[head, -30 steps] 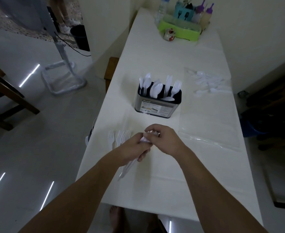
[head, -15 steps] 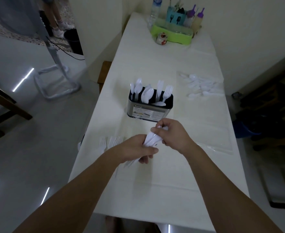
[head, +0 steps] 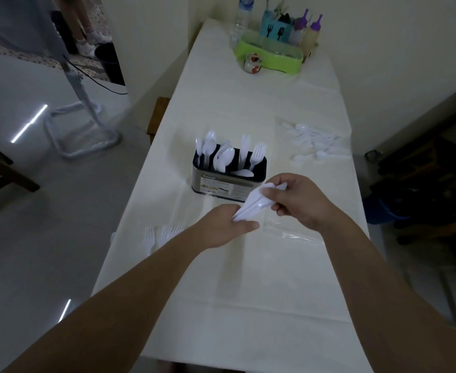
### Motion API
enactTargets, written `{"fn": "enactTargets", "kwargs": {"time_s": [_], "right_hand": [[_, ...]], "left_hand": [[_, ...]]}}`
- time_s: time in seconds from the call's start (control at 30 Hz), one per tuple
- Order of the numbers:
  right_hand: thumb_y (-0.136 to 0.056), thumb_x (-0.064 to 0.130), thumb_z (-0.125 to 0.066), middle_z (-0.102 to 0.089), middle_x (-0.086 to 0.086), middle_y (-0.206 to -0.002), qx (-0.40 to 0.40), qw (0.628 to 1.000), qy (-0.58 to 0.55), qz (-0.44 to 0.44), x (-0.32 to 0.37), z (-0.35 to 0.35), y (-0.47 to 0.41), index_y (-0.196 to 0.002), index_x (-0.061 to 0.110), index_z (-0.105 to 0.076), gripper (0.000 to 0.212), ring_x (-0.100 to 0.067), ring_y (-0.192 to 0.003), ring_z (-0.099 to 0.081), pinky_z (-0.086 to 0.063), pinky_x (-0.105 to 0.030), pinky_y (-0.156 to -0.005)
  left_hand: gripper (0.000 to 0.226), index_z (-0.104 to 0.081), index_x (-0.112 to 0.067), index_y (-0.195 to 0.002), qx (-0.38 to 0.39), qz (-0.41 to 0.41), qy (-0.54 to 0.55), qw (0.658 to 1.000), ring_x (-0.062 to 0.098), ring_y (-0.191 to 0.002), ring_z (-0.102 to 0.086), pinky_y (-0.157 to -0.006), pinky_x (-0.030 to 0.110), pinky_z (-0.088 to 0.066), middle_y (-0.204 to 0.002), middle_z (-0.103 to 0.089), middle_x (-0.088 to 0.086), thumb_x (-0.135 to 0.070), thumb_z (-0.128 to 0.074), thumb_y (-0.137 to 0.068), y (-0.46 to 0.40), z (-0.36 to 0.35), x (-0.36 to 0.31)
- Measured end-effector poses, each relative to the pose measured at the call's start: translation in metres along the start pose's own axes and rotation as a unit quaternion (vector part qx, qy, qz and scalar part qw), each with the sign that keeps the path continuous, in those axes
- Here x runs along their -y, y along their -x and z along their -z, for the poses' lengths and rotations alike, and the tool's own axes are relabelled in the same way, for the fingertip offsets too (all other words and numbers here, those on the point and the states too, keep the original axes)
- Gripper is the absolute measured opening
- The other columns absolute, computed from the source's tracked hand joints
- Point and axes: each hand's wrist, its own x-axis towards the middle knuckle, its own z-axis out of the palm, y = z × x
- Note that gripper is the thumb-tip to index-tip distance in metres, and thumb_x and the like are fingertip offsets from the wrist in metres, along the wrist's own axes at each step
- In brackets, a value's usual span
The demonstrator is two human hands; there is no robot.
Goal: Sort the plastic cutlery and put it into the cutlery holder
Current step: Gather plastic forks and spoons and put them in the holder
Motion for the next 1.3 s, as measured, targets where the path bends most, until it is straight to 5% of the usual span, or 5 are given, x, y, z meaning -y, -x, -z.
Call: {"fn": "enactTargets", "kwargs": {"time_s": [0.5, 0.6, 0.77, 1.07, 1.3], "right_hand": [[-0.088, 0.011, -0.071, -0.066, -0.003, -0.064, -0.063, 0.995, 0.048, 0.067, 0.041, 0.063, -0.022, -0.083, 0.011, -0.069, 0.006, -0.013, -0.052, -0.06, -0.051, -0.023, -0.051], [-0.089, 0.012, -0.071, -0.066, -0.003, -0.065, -0.091, 0.99, 0.062, 0.087, 0.049, 0.085, -0.022, -0.08, 0.015, -0.069, 0.009, -0.013, -0.053, -0.06, -0.051, -0.022, -0.051], [-0.089, 0.012, -0.07, -0.066, -0.007, -0.071, -0.115, 0.982, 0.102, 0.112, 0.054, 0.096, -0.026, -0.089, 0.008, -0.07, 0.004, -0.012, -0.051, -0.061, -0.053, -0.022, -0.05], [-0.09, 0.013, -0.07, -0.065, -0.008, -0.072, -0.122, 0.978, 0.121, 0.12, 0.051, 0.09, -0.036, -0.091, 0.009, -0.07, 0.005, -0.011, -0.051, -0.062, -0.052, -0.022, -0.05], [-0.09, 0.015, -0.069, -0.067, -0.005, -0.075, -0.123, 0.974, 0.139, 0.132, 0.058, 0.089, -0.04, -0.084, 0.017, -0.069, 0.006, -0.01, -0.052, -0.064, -0.052, -0.021, -0.049]], "left_hand": [[0.039, -0.053, -0.026, -0.084, -0.091, -0.042, -0.054, 0.994, 0.009, -0.065, -0.056, -0.062, 0.028, -0.047, -0.074, -0.059, -0.012, -0.057, -0.072, -0.069, -0.04, 0.002, -0.024], [0.03, -0.06, -0.027, -0.104, -0.087, -0.047, -0.088, 0.991, 0.011, -0.07, -0.061, -0.071, 0.041, -0.055, -0.083, -0.062, -0.01, -0.035, -0.065, -0.076, -0.037, 0.01, -0.01], [0.039, -0.061, -0.022, -0.127, -0.088, -0.066, -0.15, 0.983, 0.009, -0.061, -0.051, -0.061, 0.03, -0.049, -0.067, -0.051, -0.013, -0.008, -0.045, -0.093, -0.045, 0.019, -0.006], [0.017, -0.062, -0.017, -0.102, -0.247, -0.113, -0.268, 0.925, 0.018, -0.074, -0.062, -0.058, 0.032, -0.047, -0.087, -0.064, -0.008, -0.032, -0.06, -0.094, -0.06, 0.027, -0.022], [0.031, -0.067, -0.027, -0.114, -0.17, -0.063, -0.376, 0.909, 0.02, -0.093, -0.062, -0.063, 0.031, -0.044, -0.109, -0.058, -0.001, -0.043, -0.043, -0.101, -0.08, 0.039, -0.033]]}}
